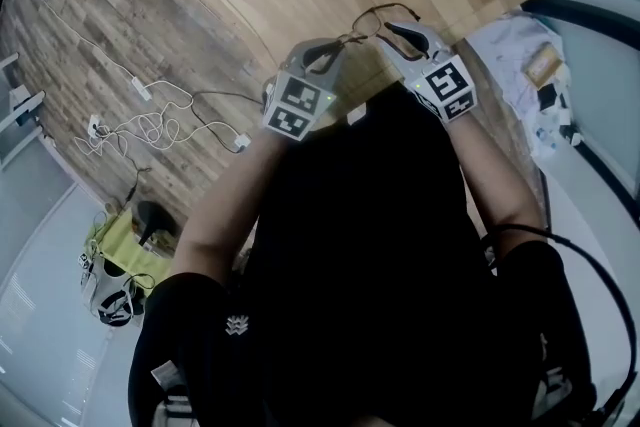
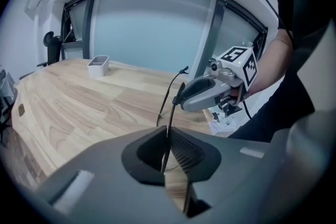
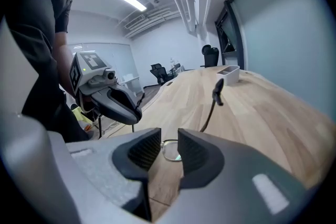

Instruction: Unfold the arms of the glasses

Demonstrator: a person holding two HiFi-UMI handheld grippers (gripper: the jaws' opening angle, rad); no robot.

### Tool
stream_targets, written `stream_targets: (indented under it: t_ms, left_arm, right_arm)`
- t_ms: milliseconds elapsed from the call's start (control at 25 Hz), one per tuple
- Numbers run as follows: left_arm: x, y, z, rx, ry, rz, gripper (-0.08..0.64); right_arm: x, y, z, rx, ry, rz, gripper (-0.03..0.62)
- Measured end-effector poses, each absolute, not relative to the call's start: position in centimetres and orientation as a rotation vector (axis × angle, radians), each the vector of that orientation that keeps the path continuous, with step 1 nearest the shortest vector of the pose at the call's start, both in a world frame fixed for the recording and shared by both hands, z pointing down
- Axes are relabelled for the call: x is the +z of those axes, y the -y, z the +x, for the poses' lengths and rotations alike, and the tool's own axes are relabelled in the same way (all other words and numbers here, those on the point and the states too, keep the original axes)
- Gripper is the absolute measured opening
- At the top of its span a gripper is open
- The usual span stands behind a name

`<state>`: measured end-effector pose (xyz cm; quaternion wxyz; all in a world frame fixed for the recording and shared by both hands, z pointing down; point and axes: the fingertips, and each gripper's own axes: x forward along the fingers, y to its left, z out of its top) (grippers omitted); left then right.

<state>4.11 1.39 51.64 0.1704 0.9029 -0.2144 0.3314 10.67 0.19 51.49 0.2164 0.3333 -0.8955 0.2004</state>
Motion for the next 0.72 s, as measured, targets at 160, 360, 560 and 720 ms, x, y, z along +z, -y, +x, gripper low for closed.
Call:
stream_targets:
  t_ms: [160,360,560,720]
  left_arm:
    - [50.3,-1.9,3.8,0.847,0.624,2.640,0.025]
    - [49.6,-2.2,2.7,0.777,0.667,2.667,0.025]
    - [49.5,-2.5,2.5,0.748,0.676,2.666,0.021]
    - [49.2,-2.8,2.3,0.730,0.677,2.677,0.020]
  right_arm:
    - [52.0,-1.5,9.9,0.546,2.454,0.863,0.089]
    - [51.0,-2.2,8.2,0.519,2.462,0.812,0.089]
    - [48.9,-2.6,5.4,0.460,2.534,0.724,0.089]
    - [47.5,-2.9,3.8,0.449,2.587,0.653,0.089]
